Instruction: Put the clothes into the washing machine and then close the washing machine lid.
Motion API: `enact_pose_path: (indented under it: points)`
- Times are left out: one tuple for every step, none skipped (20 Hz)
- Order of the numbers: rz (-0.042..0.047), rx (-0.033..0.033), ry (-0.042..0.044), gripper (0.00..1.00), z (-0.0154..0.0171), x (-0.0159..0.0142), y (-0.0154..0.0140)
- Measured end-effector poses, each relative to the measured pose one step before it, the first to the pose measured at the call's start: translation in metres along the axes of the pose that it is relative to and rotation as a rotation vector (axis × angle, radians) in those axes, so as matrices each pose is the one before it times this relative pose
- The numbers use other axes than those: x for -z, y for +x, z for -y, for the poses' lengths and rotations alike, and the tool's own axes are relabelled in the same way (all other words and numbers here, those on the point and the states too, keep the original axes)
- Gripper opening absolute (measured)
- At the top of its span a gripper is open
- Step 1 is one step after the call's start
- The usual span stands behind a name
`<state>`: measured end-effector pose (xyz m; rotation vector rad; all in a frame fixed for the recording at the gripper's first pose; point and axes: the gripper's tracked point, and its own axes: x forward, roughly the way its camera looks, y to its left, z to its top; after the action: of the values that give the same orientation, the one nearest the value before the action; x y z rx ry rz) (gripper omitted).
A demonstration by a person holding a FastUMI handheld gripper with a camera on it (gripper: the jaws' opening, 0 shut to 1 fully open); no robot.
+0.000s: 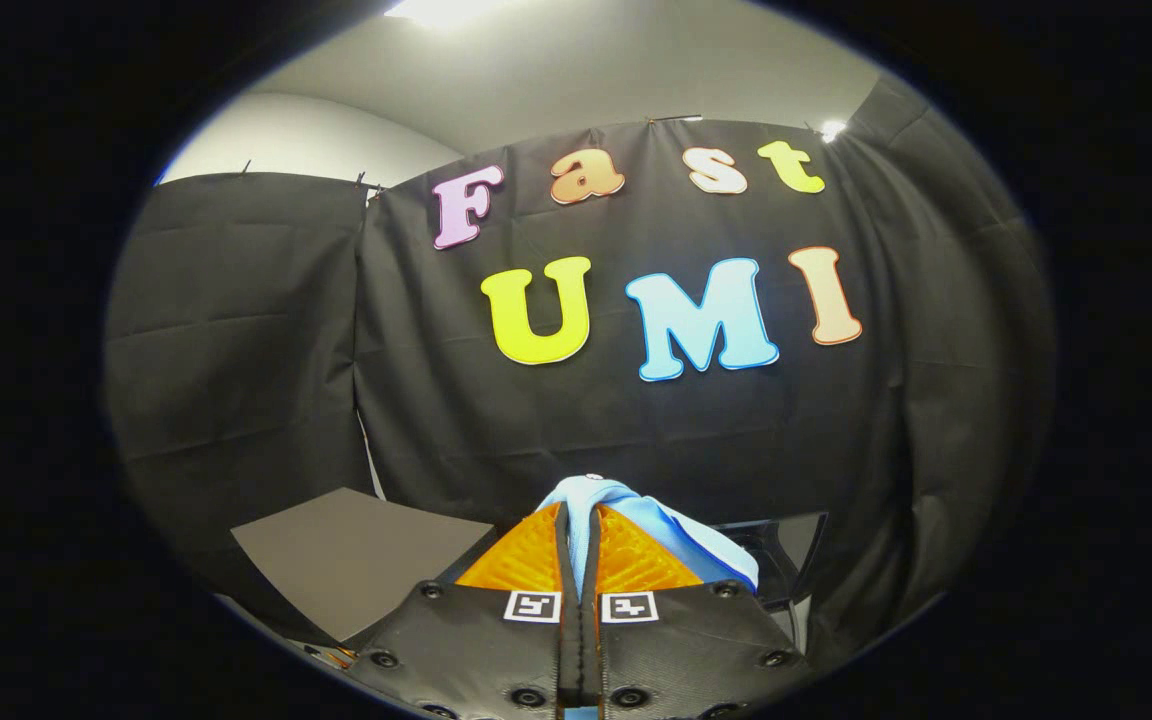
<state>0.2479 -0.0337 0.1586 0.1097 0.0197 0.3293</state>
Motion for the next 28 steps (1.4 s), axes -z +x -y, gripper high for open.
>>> enact_pose_path:
  points:
    - [-0.00661,0.00462,-0.00674,0.01,0.00316,0.00379,0.00059]
    - [-0.00720,0.00330,-0.00281,0.01,0.00373,0.00436,0.00089]
    - [-0.00675,0.00197,-0.00039,0.01,0.00233,0.00344,0.00157]
    - [-0.00781,0.00212,0.00180,0.01,0.00304,0.00406,0.00037]
    - [-0.00772,0.00187,0.00320,0.01,0.00261,0.00446,0.00136]
    - [-0.00663,-0.00015,0.00430,0.01,0.00276,0.00397,0.00225]
    - [-0.00655,-0.00148,0.00318,0.01,0.00191,0.00442,0.00175]
    - [-0.00801,-0.00108,-0.00102,0.01,0.00237,0.00560,0.00018]
    - [-0.01004,-0.00004,-0.00238,0.01,0.00219,0.00558,0.00203]
    - [-0.01060,-0.00046,-0.00120,0.01,0.00192,0.00765,0.00214]
    - [-0.01058,0.00062,0.00156,0.01,0.00228,0.00657,0.00099]
    - [-0.00999,-0.00103,0.00348,0.01,0.00245,0.00669,0.00113]
    - [-0.01141,0.00085,0.00277,0.01,0.00248,0.00740,0.00168]
    - [-0.01139,0.00182,0.00152,0.01,0.00354,0.00581,0.00293]
    - [-0.00970,0.00223,0.00106,0.01,0.00274,0.00557,0.00212]
    - [-0.00982,0.00120,0.00183,0.01,0.00230,0.00676,0.00340]
    - [-0.00931,0.00177,0.00115,0.01,0.00326,0.00506,0.00148]
    - [-0.00966,0.00181,0.00311,0.01,0.00259,0.00681,0.00268]
    - [-0.00952,0.00023,0.00342,0.01,0.00223,0.00648,0.00298]
    - [-0.00996,-0.00012,0.00421,0.01,0.00260,0.00579,0.00373]
    - [-0.01018,-0.00061,0.00189,0.01,0.00149,0.00652,0.00166]
    - [-0.00969,0.00034,-0.00018,0.01,0.00110,0.00655,0.00214]
    - [-0.00999,-0.00028,-0.00259,0.01,0.00104,0.00609,0.00270]
    - [-0.00909,0.00106,-0.00291,0.01,0.00164,0.00635,0.00246]
    - [-0.01104,-0.00057,-0.00331,0.01,0.00120,0.00552,0.00321]
    - [-0.01263,-0.00046,-0.00457,0.01,0.00214,0.00973,0.00124]
    - [-0.01031,0.00010,-0.00438,0.01,0.00095,0.00617,0.00182]
    - [-0.01100,-0.00012,-0.00363,0.01,0.00072,0.00657,0.00173]
